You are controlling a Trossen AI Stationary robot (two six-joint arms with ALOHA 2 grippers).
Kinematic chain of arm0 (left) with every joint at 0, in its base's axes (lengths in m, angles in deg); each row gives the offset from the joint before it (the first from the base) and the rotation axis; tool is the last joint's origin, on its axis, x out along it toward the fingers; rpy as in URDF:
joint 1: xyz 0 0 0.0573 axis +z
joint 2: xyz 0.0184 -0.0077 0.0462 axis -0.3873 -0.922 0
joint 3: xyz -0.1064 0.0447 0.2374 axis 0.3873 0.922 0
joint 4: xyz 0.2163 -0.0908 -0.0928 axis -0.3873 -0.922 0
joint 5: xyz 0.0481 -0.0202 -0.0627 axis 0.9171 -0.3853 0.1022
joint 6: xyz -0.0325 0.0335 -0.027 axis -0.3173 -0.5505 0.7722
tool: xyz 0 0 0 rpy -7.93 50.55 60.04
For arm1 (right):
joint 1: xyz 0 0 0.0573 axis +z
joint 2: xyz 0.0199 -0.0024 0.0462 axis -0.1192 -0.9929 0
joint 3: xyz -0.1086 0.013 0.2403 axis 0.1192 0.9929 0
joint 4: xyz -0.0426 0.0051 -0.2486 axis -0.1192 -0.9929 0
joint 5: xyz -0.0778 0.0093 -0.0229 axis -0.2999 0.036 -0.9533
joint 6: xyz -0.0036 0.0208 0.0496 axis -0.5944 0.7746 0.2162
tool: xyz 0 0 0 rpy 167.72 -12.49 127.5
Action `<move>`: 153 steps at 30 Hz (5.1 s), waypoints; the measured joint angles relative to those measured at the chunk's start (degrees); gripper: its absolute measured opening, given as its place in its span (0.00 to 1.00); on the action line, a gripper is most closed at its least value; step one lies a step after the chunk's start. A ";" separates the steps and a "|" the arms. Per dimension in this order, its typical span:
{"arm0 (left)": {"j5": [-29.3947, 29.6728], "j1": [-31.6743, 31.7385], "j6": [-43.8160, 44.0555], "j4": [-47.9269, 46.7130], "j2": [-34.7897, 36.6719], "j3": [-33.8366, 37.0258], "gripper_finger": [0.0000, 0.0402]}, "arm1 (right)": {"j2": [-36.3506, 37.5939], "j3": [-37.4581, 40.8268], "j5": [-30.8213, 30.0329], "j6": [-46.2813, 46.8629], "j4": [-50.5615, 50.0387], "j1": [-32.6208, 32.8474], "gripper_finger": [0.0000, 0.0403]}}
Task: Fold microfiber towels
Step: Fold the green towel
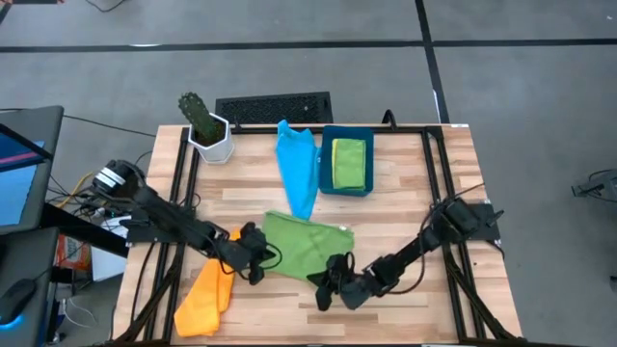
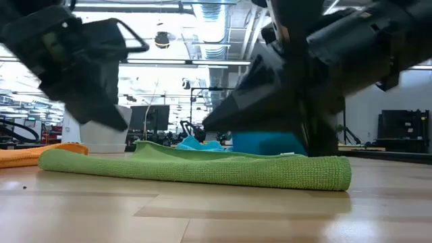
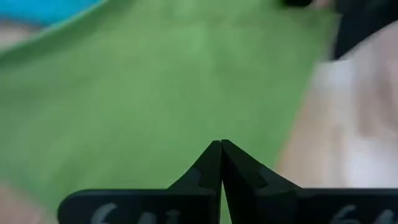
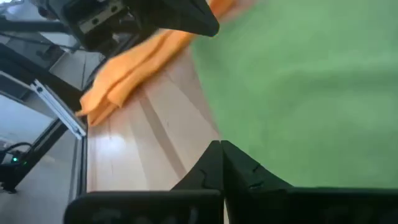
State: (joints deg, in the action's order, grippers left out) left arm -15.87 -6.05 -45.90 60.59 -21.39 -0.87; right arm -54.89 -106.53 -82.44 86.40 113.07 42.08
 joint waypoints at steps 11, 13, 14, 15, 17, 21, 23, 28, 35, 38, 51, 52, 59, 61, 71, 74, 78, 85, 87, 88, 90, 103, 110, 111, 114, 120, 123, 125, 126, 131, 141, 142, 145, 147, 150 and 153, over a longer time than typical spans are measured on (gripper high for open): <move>3.51 -6.44 7.55 3.22 -9.77 0.51 0.00 | -0.90 -2.14 -1.05 6.50 -9.03 2.07 0.07; 3.73 -7.27 9.00 3.57 -10.34 0.51 0.00 | -0.83 -2.21 0.61 6.45 -10.71 2.06 0.05; 3.82 -7.54 9.72 3.85 -10.60 0.53 0.00 | -0.77 -2.20 1.64 6.23 -11.48 2.20 0.05; 3.99 -7.70 10.47 4.17 -10.69 0.53 0.00 | -0.74 -2.21 2.43 5.76 -12.55 2.28 0.04; 4.07 -7.86 11.90 5.72 -10.79 0.60 0.00 | -0.68 -2.23 4.59 5.08 -14.83 2.33 0.03; 3.55 -7.91 11.73 10.30 -11.04 0.82 0.00 | 0.42 -2.20 7.14 2.87 -18.33 2.26 0.04; 4.20 -7.77 11.73 11.95 -11.08 0.77 0.00 | 1.74 -2.41 7.52 1.64 -20.10 1.54 0.06; 5.24 -7.42 9.87 12.56 -11.08 -1.07 0.00 | 10.75 -3.52 4.12 -10.55 -21.02 0.26 0.06; 6.23 -7.42 8.79 12.93 -11.17 -2.13 0.00 | 14.90 -3.50 -9.18 -2.69 -37.24 4.54 0.03; 5.97 -7.39 8.77 12.85 -11.19 -2.13 0.00 | 11.21 -3.41 -10.38 6.01 -39.13 7.62 0.04; 4.84 -7.39 6.76 13.87 -10.81 -2.11 0.00 | -0.90 -3.73 -10.62 25.25 -39.23 13.32 0.04; 4.80 -7.39 6.45 14.54 -10.45 -2.11 0.00 | -0.56 -3.70 -10.25 25.22 -39.31 13.32 0.05; 8.10 -9.39 4.68 13.97 -9.38 -2.11 0.00 | 1.27 -3.73 -7.39 24.25 -41.68 11.99 0.05; 10.87 -10.54 5.96 11.60 -9.38 -2.05 0.00 | 1.29 -3.73 -7.22 24.08 -41.84 11.71 0.04; 12.91 -13.58 10.24 4.91 -13.94 -2.06 0.00 | 1.27 -4.07 -7.03 24.32 -41.97 11.66 0.07; 12.81 -14.00 10.58 7.68 -15.68 -2.22 0.00 | 1.25 -4.70 -6.89 24.23 -42.43 11.66 0.05; 12.76 -13.94 10.38 5.59 -15.78 -2.26 0.00 | 3.86 -4.93 -6.14 22.74 -42.67 11.66 0.04; 12.00 -13.94 11.52 4.12 -15.77 -2.20 0.00 | 8.73 -5.18 -14.94 14.63 -40.49 12.18 0.06; 12.37 -13.93 10.63 5.74 -15.83 -2.08 0.00 | 8.60 -5.19 -15.51 7.98 -36.16 10.17 0.06; 12.76 -13.88 10.29 5.81 -15.87 -2.22 0.00 | 8.17 -5.22 -14.66 4.36 -33.54 8.77 0.06; 13.06 -13.84 10.31 5.85 -15.91 -2.33 0.00 | 6.33 -5.24 -11.25 -2.24 -27.54 5.77 0.06; 12.95 -13.79 10.94 5.81 -15.93 -2.31 0.00 | -4.00 -5.26 -1.55 -8.50 -13.58 2.16 0.06; 10.29 -13.59 10.85 4.48 -12.63 -2.11 0.00 | -4.67 -5.50 -1.40 -7.17 -14.67 2.41 0.04; 9.70 -13.68 10.37 4.05 -11.29 -2.00 0.00 | -4.55 -5.50 -1.12 -7.93 -14.65 2.35 0.04; 10.20 -13.73 8.73 3.32 -6.39 -2.13 0.00 | -4.32 -5.42 -0.67 -8.59 -14.65 1.59 0.06; 14.81 -14.10 4.83 3.52 -1.28 -2.25 0.00 | -4.33 -5.35 -0.52 -8.97 -14.21 1.46 0.07; 14.32 -14.17 3.25 3.65 -4.63 -2.22 0.00 | -4.33 -5.31 -0.59 -9.01 -13.92 1.49 0.05; 14.08 -14.03 4.28 4.65 -7.33 -2.16 0.00 | -4.37 -5.29 -0.73 -9.04 -13.73 1.72 0.04; 14.05 -14.03 4.96 5.79 -8.46 -2.18 0.00 | -4.37 -5.29 -0.75 -8.99 -13.72 1.76 0.04; 12.58 -14.25 5.52 8.83 -12.89 -3.59 0.00 | -4.37 -5.29 -0.76 -8.65 -13.79 1.76 0.06; 9.81 -15.04 5.56 4.08 -15.89 -5.28 0.00 | -3.29 -5.16 -0.21 -8.05 -13.77 1.67 0.04; 9.87 -15.07 6.18 3.73 -16.13 -5.36 0.00 | -2.72 -5.09 0.22 -8.36 -13.77 1.63 0.04; 10.07 -15.08 6.81 3.62 -16.37 -5.37 0.00 | 0.40 -5.17 0.07 -12.09 -13.48 1.72 0.04; 10.20 -15.08 6.79 3.67 -16.40 -5.35 0.00 | 1.38 -6.32 -0.15 -15.50 -13.08 1.49 0.05; 10.50 -15.08 6.68 3.65 -16.46 -5.32 0.00 | 0.48 -8.57 -0.03 -20.72 -13.77 0.56 0.06; 10.49 -15.08 7.00 3.54 -16.48 -5.29 0.00 | -1.24 -9.85 0.67 -22.52 -13.54 -0.68 0.04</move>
State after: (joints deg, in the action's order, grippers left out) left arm -5.38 -21.13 -38.90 64.13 -37.87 -6.16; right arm -56.14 -116.37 -81.77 63.88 99.53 41.40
